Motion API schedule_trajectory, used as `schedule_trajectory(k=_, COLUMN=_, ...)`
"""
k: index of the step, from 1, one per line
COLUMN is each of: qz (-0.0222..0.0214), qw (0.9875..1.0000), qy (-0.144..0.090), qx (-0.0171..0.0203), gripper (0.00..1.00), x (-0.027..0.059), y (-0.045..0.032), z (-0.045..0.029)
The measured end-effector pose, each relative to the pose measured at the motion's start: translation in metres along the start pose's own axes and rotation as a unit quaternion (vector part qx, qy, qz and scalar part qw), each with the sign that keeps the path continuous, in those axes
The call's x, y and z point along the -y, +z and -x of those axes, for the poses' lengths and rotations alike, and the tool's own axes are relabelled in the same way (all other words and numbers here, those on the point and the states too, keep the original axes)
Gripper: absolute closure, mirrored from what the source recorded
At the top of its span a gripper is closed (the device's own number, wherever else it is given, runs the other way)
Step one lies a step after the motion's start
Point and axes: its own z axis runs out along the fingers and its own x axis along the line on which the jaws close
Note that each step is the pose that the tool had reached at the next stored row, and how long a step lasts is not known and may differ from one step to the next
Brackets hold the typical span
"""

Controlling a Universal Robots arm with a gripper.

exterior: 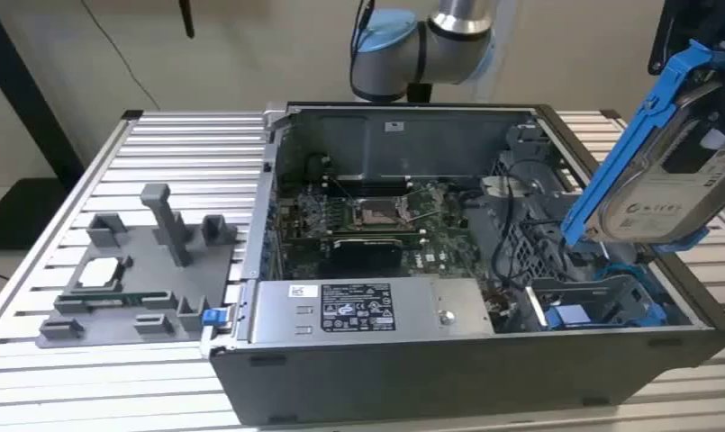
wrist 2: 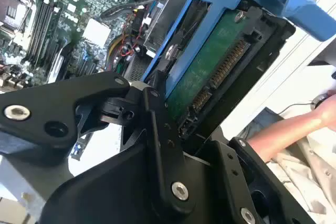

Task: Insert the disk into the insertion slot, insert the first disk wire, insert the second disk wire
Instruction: 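Insert the disk into the insertion slot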

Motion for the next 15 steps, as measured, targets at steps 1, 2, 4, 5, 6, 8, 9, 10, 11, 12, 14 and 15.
schedule_trajectory(k=1, qz=0.0000, qw=1.0000, qy=0.000, qx=0.0000, gripper=1.00, x=0.0000, y=0.0000, z=0.0000)
schedule_trajectory(k=2, qz=0.0000, qw=1.0000, qy=0.000, qx=0.0000, gripper=1.00, x=0.0000, y=0.0000, z=0.0000)
schedule_trajectory(k=4, qz=0.0000, qw=1.0000, qy=0.002, qx=0.0000, gripper=1.00, x=0.0000, y=0.0000, z=0.0000)
schedule_trajectory(k=5, qz=0.0000, qw=1.0000, qy=0.002, qx=-0.0001, gripper=1.00, x=0.0001, y=0.0001, z=0.0000)
schedule_trajectory(k=6, qz=0.0000, qw=1.0000, qy=0.002, qx=-0.0001, gripper=1.00, x=0.0005, y=0.0003, z=0.0000)
schedule_trajectory(k=8, qz=0.0000, qw=1.0000, qy=0.002, qx=0.0000, gripper=1.00, x=0.0013, y=0.0009, z=0.0000)
schedule_trajectory(k=9, qz=0.0000, qw=1.0000, qy=0.002, qx=0.0000, gripper=1.00, x=0.0017, y=0.0011, z=0.0000)
schedule_trajectory(k=10, qz=0.0000, qw=1.0000, qy=0.002, qx=0.0000, gripper=1.00, x=0.0022, y=0.0014, z=0.0001)
schedule_trajectory(k=11, qz=0.0000, qw=1.0000, qy=0.002, qx=0.0001, gripper=1.00, x=0.0026, y=0.0017, z=0.0001)
schedule_trajectory(k=12, qz=0.0000, qw=1.0000, qy=0.002, qx=0.0000, gripper=1.00, x=0.0030, y=0.0019, z=0.0001)
schedule_trajectory(k=14, qz=0.0000, qw=1.0000, qy=0.002, qx=0.0000, gripper=1.00, x=0.0032, y=0.0022, z=0.0000)
schedule_trajectory(k=15, qz=0.0000, qw=1.0000, qy=0.002, qx=0.0000, gripper=1.00, x=0.0032, y=0.0022, z=0.0000)
